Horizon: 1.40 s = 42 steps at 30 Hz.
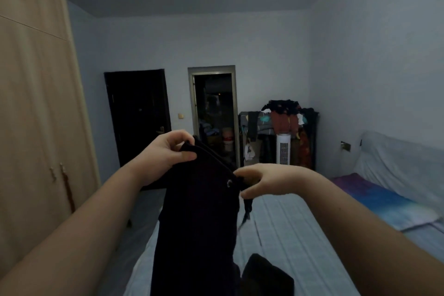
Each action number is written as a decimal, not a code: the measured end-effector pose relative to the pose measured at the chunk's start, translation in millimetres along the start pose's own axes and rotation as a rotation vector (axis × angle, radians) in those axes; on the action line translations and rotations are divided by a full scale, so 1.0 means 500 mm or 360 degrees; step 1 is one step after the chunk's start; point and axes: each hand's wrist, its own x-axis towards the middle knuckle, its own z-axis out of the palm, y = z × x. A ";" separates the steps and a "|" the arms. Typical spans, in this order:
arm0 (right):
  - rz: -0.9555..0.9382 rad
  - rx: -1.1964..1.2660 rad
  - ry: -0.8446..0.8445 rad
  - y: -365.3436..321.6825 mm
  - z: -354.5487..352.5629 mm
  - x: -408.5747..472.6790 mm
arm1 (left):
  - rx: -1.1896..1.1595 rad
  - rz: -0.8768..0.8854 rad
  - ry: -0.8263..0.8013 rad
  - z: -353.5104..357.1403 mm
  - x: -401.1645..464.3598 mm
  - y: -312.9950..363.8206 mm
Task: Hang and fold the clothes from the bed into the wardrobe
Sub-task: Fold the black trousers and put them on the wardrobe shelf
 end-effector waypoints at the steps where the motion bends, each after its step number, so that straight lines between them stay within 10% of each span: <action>1: 0.0006 -0.0096 -0.0056 0.000 0.001 0.003 | 0.0040 -0.0024 -0.0038 -0.002 -0.003 -0.003; 23: -0.0324 0.0543 0.0316 0.042 0.001 -0.003 | 0.0319 -0.0159 0.0214 -0.009 -0.029 -0.029; 31: -0.0283 0.0569 0.0999 0.051 0.032 0.029 | 0.0185 -0.0130 0.0354 0.036 -0.033 -0.034; 37: -0.0365 0.1058 0.0842 0.049 -0.021 0.042 | 0.0230 -0.0072 0.0358 0.019 -0.027 0.017; 42: -0.0106 0.0396 0.0465 0.014 -0.080 0.030 | 0.0523 -0.0110 0.0430 0.012 -0.023 0.055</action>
